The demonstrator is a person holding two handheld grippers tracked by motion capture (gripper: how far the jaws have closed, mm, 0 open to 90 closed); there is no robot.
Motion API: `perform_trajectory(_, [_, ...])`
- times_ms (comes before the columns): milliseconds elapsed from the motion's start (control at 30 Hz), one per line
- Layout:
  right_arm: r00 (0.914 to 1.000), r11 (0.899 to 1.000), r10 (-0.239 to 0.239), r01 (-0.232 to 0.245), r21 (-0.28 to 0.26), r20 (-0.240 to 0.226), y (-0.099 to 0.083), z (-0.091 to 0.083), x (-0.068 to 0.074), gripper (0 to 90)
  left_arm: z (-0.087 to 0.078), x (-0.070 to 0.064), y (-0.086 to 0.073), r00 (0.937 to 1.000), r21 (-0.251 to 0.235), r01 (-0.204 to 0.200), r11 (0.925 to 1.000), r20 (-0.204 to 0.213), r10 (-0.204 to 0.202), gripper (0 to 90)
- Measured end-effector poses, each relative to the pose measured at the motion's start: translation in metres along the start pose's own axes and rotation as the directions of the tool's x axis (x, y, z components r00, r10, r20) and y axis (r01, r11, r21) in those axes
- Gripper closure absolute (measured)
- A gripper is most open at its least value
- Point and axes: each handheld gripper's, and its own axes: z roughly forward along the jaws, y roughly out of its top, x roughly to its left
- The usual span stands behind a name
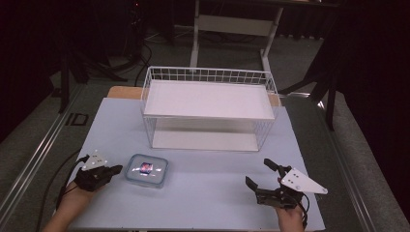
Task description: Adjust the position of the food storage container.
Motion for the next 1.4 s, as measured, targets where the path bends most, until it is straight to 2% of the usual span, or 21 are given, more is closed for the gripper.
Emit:
perform_trajectory(133, [1.0000, 1.000, 0.008, -0.008, -0.001, -0.002, 0.000, 0.000, -0.001, 13.1, 0.005, -0.006, 0.003, 0.9995, 0.020, -0.023, 0.9995, 0.022, 0.023, 90.0])
perform_trajectory(367, [1.0000, 1.000, 0.007, -0.007, 0.002, -0.003, 0.000, 0.000, -0.001, 13.1, 0.014, -0.013, 0.006, 0.9978, 0.038, -0.026, 0.9989, 0.062, 0.024, 90.0])
perform_trajectory(533, [0.9999, 1.000, 0.012, -0.012, 0.005, -0.009, 0.000, 0.000, -0.001, 13.1, 0.024, -0.021, 0.016, 0.9956, 0.057, -0.043, 0.9975, 0.086, 0.038, 90.0])
perform_trajectory(800, [0.9999, 1.000, 0.011, -0.011, 0.007, -0.011, -0.001, 0.000, 0.000, 13.1, 0.045, -0.043, 0.037, 0.9903, 0.077, -0.100, 0.9920, 0.104, 0.092, 90.0])
perform_trajectory(1033, [0.9999, 1.000, 0.005, -0.004, 0.010, -0.016, -0.001, 0.000, -0.001, 13.1, 0.064, -0.066, 0.054, 0.9777, 0.074, -0.126, 0.9893, 0.178, 0.111, 90.0])
perform_trajectory(1167, [0.9998, 1.000, 0.008, -0.008, 0.010, -0.017, -0.002, 0.000, -0.002, 13.1, 0.075, -0.078, 0.062, 0.9686, 0.060, -0.124, 0.9905, 0.224, 0.108, 90.0])
perform_trajectory(1233, [0.9999, 1.000, 0.006, -0.006, 0.011, -0.016, -0.002, 0.000, -0.002, 13.1, 0.078, -0.083, 0.064, 0.9664, 0.059, -0.127, 0.9902, 0.232, 0.110, 90.0])
perform_trajectory(1300, [0.9998, 1.000, 0.005, -0.005, 0.011, -0.017, -0.002, 0.000, -0.002, 13.1, 0.077, -0.087, 0.065, 0.9688, 0.059, -0.123, 0.9906, 0.224, 0.107, 90.0])
perform_trajectory(1367, [0.9999, 1.000, 0.006, -0.006, 0.011, -0.015, -0.002, 0.000, -0.002, 13.1, 0.074, -0.089, 0.064, 0.9700, 0.055, -0.136, 0.9892, 0.210, 0.121, 90.0])
perform_trajectory(1400, [0.9999, 1.000, 0.007, -0.007, 0.011, -0.016, -0.002, -0.001, -0.002, 13.1, 0.071, -0.088, 0.063, 0.9708, 0.049, -0.124, 0.9911, 0.213, 0.111, 90.0])
